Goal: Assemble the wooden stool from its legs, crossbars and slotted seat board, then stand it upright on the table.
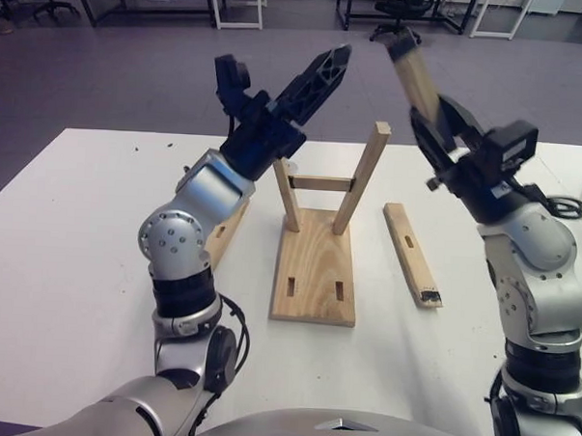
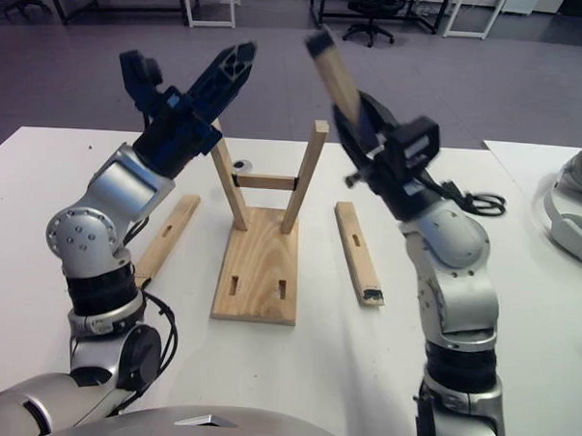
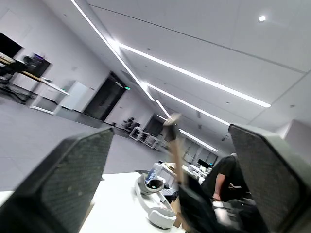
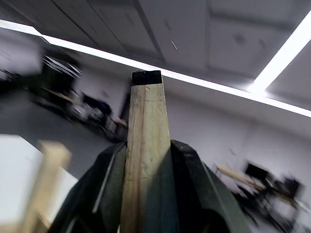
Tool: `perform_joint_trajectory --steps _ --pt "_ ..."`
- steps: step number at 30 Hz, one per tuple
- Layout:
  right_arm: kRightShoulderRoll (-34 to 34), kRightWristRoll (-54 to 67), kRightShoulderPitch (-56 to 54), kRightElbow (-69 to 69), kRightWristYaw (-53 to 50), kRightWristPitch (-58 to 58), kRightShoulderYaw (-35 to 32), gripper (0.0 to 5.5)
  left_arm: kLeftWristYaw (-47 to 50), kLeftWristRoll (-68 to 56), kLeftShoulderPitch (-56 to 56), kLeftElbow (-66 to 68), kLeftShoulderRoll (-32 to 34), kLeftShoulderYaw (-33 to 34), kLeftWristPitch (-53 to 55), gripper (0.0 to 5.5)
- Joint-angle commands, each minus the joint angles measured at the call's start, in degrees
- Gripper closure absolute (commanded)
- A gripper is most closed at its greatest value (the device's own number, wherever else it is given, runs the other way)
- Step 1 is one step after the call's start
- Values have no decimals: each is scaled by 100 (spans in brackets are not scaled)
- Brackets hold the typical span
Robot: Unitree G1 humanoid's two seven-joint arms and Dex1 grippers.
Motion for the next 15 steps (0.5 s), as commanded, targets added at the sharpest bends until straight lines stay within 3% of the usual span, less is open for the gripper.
perform_joint_trajectory --steps 1,15 --pt "69 -402 -305 -112 53 87 679 419 164 -251 -127 -47 114 -183 93 167" --pt "192 -734 -299 169 244 -79 970 419 -56 -142 784 -668 183 -612 -571 400"
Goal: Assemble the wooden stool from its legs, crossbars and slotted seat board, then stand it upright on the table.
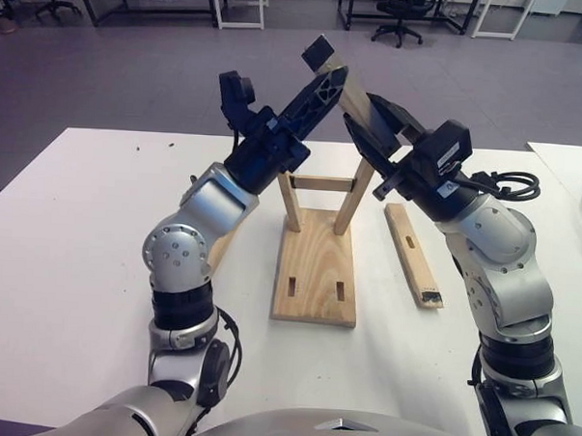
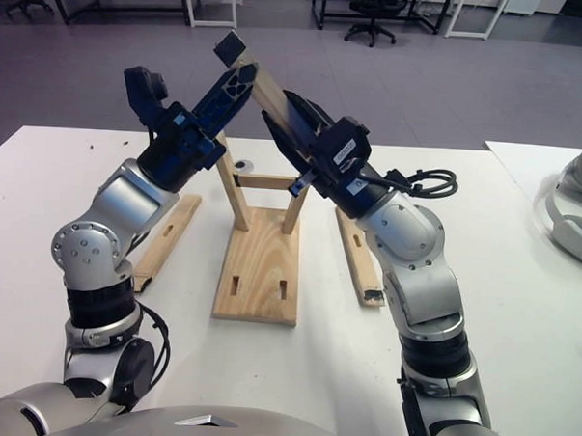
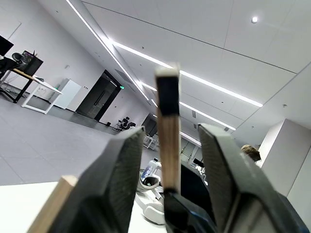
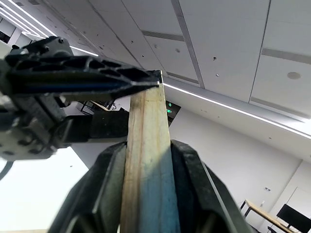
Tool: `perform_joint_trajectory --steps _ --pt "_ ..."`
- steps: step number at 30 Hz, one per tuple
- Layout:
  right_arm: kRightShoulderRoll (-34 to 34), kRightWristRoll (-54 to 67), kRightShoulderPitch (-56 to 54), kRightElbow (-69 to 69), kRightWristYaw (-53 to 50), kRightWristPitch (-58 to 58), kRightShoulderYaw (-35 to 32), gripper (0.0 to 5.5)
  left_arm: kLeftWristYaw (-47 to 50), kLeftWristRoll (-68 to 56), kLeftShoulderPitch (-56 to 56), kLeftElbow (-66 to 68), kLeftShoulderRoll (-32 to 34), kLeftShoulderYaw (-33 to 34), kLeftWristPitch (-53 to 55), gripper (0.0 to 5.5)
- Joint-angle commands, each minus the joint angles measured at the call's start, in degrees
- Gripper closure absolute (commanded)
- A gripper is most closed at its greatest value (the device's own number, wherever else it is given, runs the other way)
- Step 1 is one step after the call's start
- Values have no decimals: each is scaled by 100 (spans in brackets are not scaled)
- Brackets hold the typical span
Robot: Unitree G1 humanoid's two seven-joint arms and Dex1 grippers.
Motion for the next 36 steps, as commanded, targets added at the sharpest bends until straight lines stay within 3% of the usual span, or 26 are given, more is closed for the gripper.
perform_joint_trajectory --steps 1,6,12,16,18,22,24,26,31,36 --pt "146 -23 -113 73 29 -32 92 419 159 -6 -60 -121 65 -30 -133 417" --pt "235 -39 2 35 51 3 170 419 308 -129 -284 -6 172 138 -305 506" --pt "269 -68 21 43 103 16 242 419 483 -128 -590 113 241 162 -377 510" --pt "207 -210 199 -7 54 104 277 327 381 381 -139 -135 415 27 -493 510" --pt "82 -209 524 -116 27 210 47 287 351 652 285 -409 625 124 -606 510" --pt "-159 -132 1293 -73 -158 333 -963 284 59 1033 1626 -741 1504 1219 -905 510" --pt "-246 -232 1594 325 -197 120 -1304 284 -315 1480 2279 -475 2004 1630 -1073 510" --pt "-231 -385 1735 886 -264 -157 -1422 284 -660 2375 2536 209 2257 1432 -1520 510" --pt "28 -729 1943 1921 -364 -934 -1085 284 -1339 3881 2405 2160 1903 557 -2819 510" --pt "102 -840 1943 2475 -385 -1384 -1008 284 -1678 4134 2151 3273 1649 619 -3513 510"
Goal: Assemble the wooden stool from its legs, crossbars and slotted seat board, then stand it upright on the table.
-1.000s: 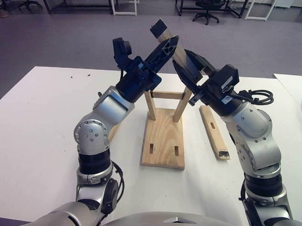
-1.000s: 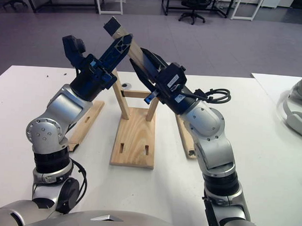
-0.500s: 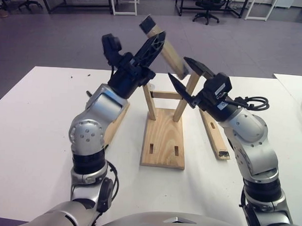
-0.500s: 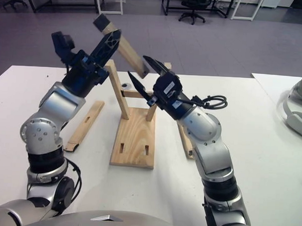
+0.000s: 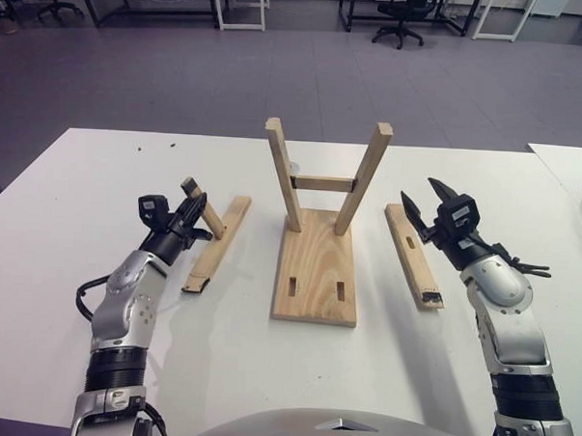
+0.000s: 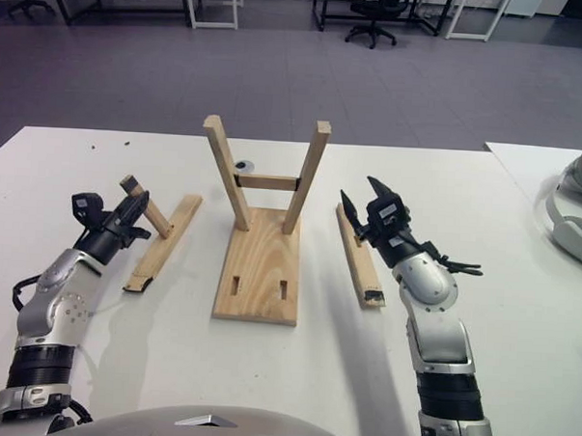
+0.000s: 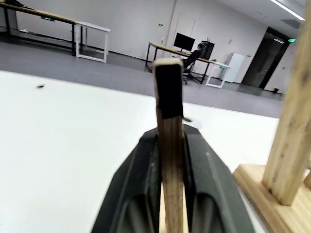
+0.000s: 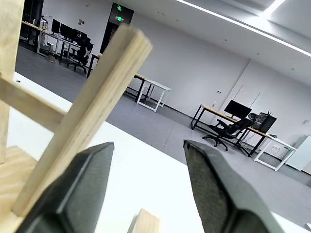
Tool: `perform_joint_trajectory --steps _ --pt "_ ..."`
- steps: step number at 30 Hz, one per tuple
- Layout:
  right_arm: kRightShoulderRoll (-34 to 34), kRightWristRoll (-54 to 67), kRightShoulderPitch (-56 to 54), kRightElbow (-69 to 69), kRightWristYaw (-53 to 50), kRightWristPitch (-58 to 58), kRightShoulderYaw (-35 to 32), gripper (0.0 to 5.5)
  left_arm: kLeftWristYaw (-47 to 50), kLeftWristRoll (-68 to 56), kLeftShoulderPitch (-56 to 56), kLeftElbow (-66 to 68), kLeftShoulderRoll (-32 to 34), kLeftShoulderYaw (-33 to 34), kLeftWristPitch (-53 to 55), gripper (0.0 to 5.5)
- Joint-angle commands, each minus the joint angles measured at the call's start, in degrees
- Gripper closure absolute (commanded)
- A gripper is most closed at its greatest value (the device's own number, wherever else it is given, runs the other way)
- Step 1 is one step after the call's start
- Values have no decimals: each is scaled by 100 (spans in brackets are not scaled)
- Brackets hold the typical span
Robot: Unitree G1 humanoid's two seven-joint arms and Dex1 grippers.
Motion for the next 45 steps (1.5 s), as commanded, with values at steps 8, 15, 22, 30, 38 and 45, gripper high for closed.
perform_joint_trajectory --steps 8,15,22,30,38,45 --pt "186 -226 72 404 -54 -373 238 284 -128 277 -158 968 -292 160 -527 510" --pt "173 -386 95 342 -58 -426 331 284 -19 1965 619 2149 18 -866 -1186 510" --pt "126 -433 63 255 15 -392 329 284 -130 1385 727 2381 -157 -698 -1452 510" --pt "248 -388 84 274 -38 -343 361 284 -188 988 159 110 635 -498 -1 431" --pt "146 -429 463 471 41 -415 282 284 -323 684 1109 -1183 1057 -504 2046 313" --pt "132 -467 520 542 60 -464 305 284 -74 1350 1097 -1019 1141 -720 1854 234"
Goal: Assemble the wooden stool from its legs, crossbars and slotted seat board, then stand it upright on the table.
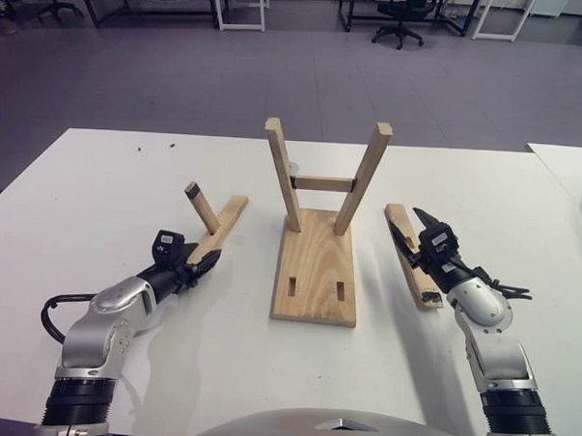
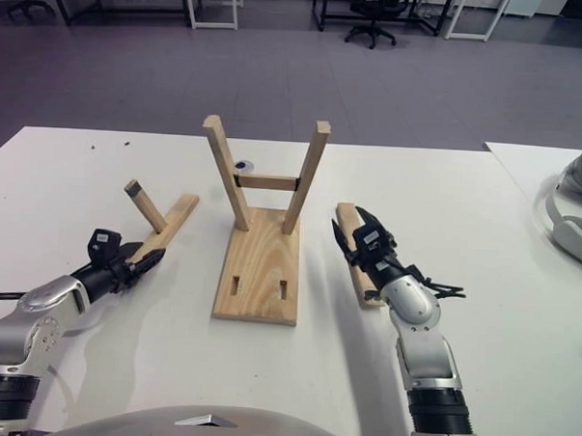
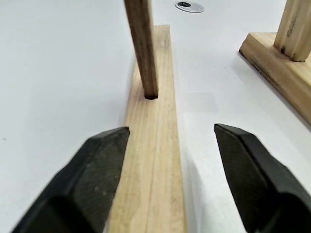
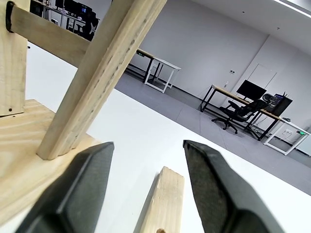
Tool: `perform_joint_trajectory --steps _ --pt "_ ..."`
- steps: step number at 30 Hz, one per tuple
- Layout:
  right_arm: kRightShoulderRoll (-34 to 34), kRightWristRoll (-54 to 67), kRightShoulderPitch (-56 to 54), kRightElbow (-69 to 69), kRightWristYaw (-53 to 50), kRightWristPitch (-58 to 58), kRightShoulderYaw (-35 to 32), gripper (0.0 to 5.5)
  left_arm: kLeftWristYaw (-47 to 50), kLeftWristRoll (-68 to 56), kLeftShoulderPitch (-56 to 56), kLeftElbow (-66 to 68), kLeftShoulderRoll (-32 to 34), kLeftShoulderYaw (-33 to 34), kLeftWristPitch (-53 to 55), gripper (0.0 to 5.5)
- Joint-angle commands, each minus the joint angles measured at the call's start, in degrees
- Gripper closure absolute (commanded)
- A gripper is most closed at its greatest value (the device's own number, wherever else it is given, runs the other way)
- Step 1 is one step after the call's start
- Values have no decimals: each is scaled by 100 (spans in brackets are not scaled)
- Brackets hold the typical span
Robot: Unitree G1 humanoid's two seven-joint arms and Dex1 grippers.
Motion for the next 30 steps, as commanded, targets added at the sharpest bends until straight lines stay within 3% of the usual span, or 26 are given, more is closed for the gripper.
perform_joint_trajectory --steps 1,7,13,17,19,22,24,26,30 --pt "-65 -52 67 78 40 -55 50 284 72 443 34 188 109 -105 -276 234" --pt "-60 -130 54 183 43 -146 184 284 -15 706 79 584 160 -96 -468 234" --pt "-65 -159 -61 173 32 -131 229 284 -204 837 80 774 146 -253 -646 342" --pt "-6 154 -337 -159 84 217 78 284 -120 948 -16 916 166 -135 -972 348" --pt "64 807 -790 -446 142 828 -212 284 15 839 -179 977 74 191 -1271 348" --pt "246 2777 -1988 -1044 116 2414 -735 284 -109 -186 -796 141 -262 882 -1745 348" --pt "418 4038 -3012 -1214 13 3217 -902 284 -145 -842 -1380 -601 -403 980 -1689 348" --pt "696 4870 -3901 -1090 -201 3676 -969 284 -101 -1154 -1832 -1150 -426 820 -1482 348" --pt "1334 5742 -5295 -356 -682 4033 -1028 284 -172 -1047 -2714 -1569 -584 -241 -1043 348"
